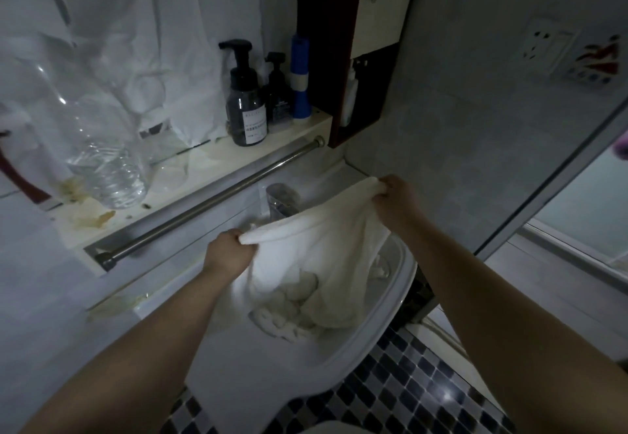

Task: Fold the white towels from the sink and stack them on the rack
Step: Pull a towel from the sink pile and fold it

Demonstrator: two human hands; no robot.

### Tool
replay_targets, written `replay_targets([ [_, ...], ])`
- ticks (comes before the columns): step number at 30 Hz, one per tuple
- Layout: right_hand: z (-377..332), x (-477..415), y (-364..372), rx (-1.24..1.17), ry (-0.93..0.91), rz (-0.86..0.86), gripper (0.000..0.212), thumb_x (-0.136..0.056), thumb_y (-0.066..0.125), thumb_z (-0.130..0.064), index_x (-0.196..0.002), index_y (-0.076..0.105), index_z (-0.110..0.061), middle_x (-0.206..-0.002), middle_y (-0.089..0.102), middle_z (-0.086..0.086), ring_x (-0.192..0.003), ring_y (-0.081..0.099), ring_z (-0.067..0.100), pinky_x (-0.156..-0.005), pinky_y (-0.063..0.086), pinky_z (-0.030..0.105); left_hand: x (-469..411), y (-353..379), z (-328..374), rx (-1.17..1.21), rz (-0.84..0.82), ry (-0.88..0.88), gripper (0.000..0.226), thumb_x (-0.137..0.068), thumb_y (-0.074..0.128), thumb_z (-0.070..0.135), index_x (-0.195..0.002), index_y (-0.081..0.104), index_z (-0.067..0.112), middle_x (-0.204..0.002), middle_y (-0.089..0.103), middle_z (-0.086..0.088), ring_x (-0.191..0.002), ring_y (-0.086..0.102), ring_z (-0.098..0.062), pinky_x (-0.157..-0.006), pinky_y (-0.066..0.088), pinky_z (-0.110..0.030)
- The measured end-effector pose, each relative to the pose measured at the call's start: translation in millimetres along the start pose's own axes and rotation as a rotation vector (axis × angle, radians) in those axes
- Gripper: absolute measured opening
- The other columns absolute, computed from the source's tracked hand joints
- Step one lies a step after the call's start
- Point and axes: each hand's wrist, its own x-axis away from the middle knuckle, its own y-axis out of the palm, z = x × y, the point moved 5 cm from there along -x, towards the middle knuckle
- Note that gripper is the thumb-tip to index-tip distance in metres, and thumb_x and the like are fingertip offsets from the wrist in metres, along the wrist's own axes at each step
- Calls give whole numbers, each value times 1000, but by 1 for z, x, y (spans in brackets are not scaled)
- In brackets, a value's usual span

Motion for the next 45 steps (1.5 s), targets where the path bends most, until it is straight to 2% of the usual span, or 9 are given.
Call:
replay_targets([
  [7,-35,38,48,-14,-361,-367,105,-73,87,-29,-156,22,-38,-157,32,-4,-136,39,14,-104,37,31,9,0,79,141,-12,235,15,-86,71,35,-95,68,24,-88,66,6,-86,63,-15,-71,41,-24],
  [11,-56,59,65,-4,-534,-553,83,-77,79,-17,-135,38,-59,-113,50,-43,-109,48,-25,-81,37,-3,24,11,120,226,-134,415,20,-86,75,28,-71,63,31,-62,60,12,-60,56,-4,-54,38,-17],
  [14,-45,48,62,129,-397,-511,30,-87,72,-24,-114,62,-19,-96,66,-10,-85,68,9,-58,51,17,30,14,115,171,-164,470,6,-87,73,21,-89,69,24,-83,70,2,-80,66,-14,-69,48,-21],
  [17,-31,39,51,-29,-212,-450,5,-90,62,-13,-88,66,-16,-86,66,12,-67,69,21,-47,58,36,28,21,87,-112,-191,437,21,-81,68,13,-95,67,28,-90,70,4,-91,65,-20,-71,48,-23],
  [25,9,25,38,-186,115,-364,17,-92,55,-13,-103,62,-24,-93,57,-1,-74,63,25,-42,54,30,19,28,29,208,-38,16,6,-84,73,25,-85,69,28,-87,70,4,-92,67,-21,-73,43,-26],
  [29,2,47,57,-258,-6,-577,72,-66,86,-34,-129,53,-44,-120,51,-16,-99,62,15,-52,58,31,26,32,52,409,-31,147,13,-81,78,30,-90,77,21,-86,74,0,-87,69,-19,-82,52,-35],
  [32,-15,71,73,-256,-175,-762,60,-66,84,-34,-113,57,-60,-121,62,-12,-98,69,13,-62,60,29,35,36,72,418,-33,319,9,-84,77,19,-90,80,26,-88,75,8,-87,69,-8,-78,50,-19],
  [38,-26,72,58,158,-390,-536,22,-94,66,-32,-79,68,-16,-69,63,0,-71,66,19,-63,55,34,41,46,77,252,-117,487,19,-82,80,15,-92,64,15,-73,58,13,-67,53,-3,-66,41,-11],
  [45,-48,49,3,-663,-197,-213,22,-96,63,-27,-81,72,-13,-67,60,7,-60,61,27,-53,55,35,37,79,39,-77,-259,346,39,-90,71,32,-126,66,17,-123,69,-5,-114,61,-24,-75,34,-17],
])
